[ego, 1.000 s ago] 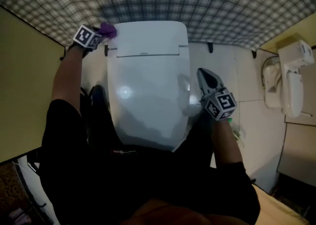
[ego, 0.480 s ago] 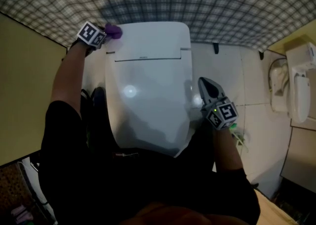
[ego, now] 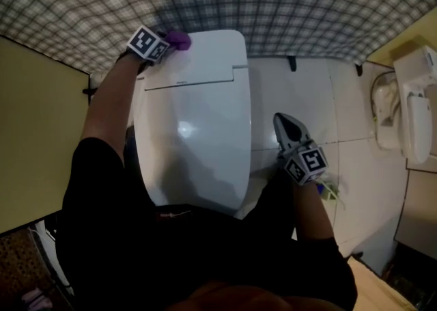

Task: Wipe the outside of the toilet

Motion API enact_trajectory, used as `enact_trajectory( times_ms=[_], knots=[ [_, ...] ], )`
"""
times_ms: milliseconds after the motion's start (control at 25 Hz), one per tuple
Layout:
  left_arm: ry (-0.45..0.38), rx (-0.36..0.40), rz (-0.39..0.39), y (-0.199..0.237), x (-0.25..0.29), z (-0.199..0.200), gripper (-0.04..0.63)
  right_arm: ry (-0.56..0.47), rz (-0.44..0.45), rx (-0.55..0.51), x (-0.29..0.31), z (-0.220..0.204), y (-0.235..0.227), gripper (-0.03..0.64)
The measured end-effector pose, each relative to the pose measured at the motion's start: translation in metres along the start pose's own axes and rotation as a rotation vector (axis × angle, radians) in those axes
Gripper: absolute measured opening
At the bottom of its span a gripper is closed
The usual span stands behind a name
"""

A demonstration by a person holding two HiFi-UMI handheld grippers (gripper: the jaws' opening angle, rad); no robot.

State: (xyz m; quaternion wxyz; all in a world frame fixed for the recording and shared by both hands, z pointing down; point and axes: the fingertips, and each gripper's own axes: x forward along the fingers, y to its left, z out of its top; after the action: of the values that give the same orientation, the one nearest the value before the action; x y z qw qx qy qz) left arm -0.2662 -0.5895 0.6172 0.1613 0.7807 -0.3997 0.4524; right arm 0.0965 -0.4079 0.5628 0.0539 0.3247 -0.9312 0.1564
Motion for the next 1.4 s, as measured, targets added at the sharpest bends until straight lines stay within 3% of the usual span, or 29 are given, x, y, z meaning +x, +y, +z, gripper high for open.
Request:
enact_trajectory(
  times_ms=[480,600,760,920,1080,1240,1400],
  knots=[
    [-0.106,0.062,-0.032,-0.099,0.067,0.137,0.137,-0.052,-0.056,0.056,-0.057,-0.009,-0.051,0.003],
    [-0.144,0.014,-0.035,-0.108,0.069,0.148,0.137,-0.059,-0.077,0.050,-0.071,-0.010,-0.059,0.003],
    [-0.271,-0.082,-0.071,-0.110,0.038,0.151,0.137,-0.063,-0.088,0.039,-0.082,0.001,-0.051,0.003],
    [-0.270,-0.031,-0.069,-0.079,-0.024,0.089,0.137,-0.059,-0.062,-0.009,-0.069,0.020,-0.015,0.003],
    [-0.162,0.027,-0.027,-0.037,-0.081,-0.029,0.137,-0.050,-0.047,-0.031,-0.047,0.032,0.028,0.003],
    [-0.068,0.010,0.016,-0.004,-0.114,-0.135,0.137,-0.029,-0.041,-0.054,-0.027,0.041,0.059,0.003],
    [-0.046,0.025,-0.008,0.003,-0.110,-0.177,0.137,-0.002,-0.045,-0.076,-0.015,0.041,0.078,0.003]
  ],
)
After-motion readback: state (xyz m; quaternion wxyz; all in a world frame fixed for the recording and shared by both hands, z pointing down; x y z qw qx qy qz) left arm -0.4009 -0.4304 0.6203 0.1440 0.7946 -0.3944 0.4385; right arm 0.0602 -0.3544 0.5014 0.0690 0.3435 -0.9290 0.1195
